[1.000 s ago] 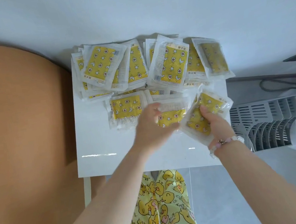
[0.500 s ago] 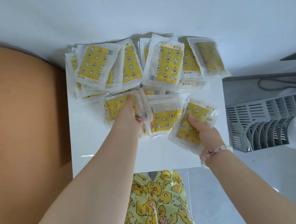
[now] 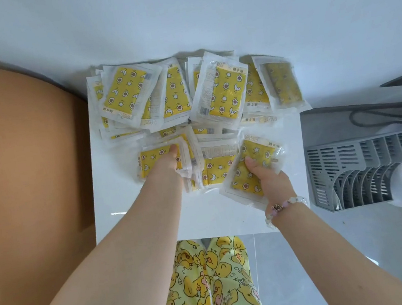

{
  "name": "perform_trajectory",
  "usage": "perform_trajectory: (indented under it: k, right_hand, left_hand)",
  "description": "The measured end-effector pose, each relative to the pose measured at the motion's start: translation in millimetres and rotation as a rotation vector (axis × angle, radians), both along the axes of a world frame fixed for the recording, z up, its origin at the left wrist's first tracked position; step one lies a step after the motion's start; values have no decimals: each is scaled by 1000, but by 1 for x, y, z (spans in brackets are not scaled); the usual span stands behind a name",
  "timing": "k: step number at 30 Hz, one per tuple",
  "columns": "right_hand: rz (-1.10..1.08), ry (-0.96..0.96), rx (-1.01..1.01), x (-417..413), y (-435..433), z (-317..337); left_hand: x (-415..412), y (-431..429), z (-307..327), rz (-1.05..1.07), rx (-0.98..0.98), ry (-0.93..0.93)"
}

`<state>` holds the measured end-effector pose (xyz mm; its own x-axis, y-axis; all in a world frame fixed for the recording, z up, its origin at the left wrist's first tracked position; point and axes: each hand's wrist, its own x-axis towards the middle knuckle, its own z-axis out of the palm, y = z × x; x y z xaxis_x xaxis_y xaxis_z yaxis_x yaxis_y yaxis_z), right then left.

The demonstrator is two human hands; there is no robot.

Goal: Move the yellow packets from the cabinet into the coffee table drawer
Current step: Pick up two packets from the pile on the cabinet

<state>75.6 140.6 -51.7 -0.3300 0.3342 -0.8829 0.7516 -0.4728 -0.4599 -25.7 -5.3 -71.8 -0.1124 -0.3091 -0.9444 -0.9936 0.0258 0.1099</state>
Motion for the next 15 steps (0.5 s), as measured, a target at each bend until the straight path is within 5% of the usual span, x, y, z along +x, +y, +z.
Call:
perform_trajectory:
  k: [4, 11, 15]
  right_hand:
    - [24, 36, -13, -6, -3, 4]
    - [68, 59, -24, -13, -8, 14]
    - [67, 36, -4, -18, -7, 19]
  left_hand:
    - [4, -4, -4, 36, 14, 62]
    - [27, -16, 5, 430, 14, 159]
    - [42, -19, 19, 421, 299, 329]
